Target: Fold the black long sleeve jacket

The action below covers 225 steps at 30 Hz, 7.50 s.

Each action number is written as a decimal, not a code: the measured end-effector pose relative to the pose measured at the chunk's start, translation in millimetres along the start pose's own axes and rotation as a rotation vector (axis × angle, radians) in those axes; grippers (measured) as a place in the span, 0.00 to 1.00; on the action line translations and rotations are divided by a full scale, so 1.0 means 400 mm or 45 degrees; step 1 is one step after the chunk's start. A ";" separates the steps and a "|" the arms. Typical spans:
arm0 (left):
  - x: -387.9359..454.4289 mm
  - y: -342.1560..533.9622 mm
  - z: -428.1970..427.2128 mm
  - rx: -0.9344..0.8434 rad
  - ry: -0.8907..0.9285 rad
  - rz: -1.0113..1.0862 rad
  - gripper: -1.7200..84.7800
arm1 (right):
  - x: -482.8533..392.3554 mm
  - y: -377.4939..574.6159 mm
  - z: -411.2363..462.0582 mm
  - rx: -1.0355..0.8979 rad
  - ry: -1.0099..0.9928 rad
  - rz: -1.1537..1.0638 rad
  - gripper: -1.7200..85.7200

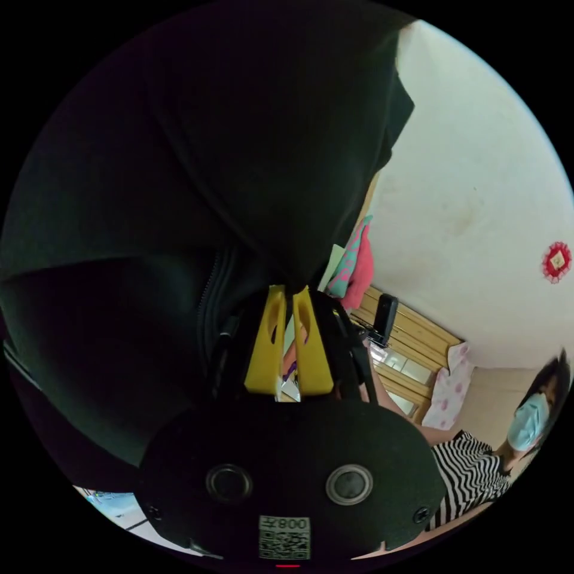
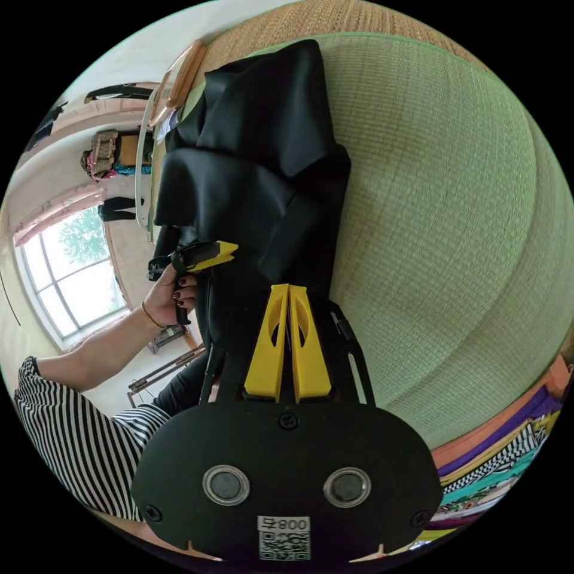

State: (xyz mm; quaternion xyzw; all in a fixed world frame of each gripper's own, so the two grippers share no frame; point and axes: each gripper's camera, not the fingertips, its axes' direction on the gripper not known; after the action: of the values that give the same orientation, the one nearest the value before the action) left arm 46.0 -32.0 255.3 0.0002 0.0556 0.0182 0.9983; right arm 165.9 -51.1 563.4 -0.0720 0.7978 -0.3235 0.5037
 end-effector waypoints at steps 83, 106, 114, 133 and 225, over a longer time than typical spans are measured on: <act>0.383 -0.227 -0.843 0.314 -0.094 0.484 0.05 | -0.143 -1.082 -0.269 0.037 1.093 -0.500 0.04; 0.623 -0.687 -0.754 0.565 0.275 0.309 0.08 | -0.407 -0.943 -0.166 0.022 0.515 -0.827 0.02; 0.734 -0.768 -0.743 0.356 -0.082 0.430 0.12 | -0.378 -1.153 -0.562 0.613 0.576 -0.448 0.02; 0.506 -0.507 -0.638 0.226 -1.227 0.516 0.03 | -0.036 -0.952 -0.419 0.120 0.942 -0.307 0.05; 0.302 -0.247 -0.240 0.027 -0.764 0.581 0.02 | 0.467 0.007 -0.308 -0.127 0.171 0.403 0.02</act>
State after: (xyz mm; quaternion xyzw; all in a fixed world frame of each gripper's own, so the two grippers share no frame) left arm 158.7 -126.5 146.4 0.0281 -0.2408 0.2388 0.9403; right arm -28.2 -76.7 455.0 0.0514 0.8461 -0.2043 0.4896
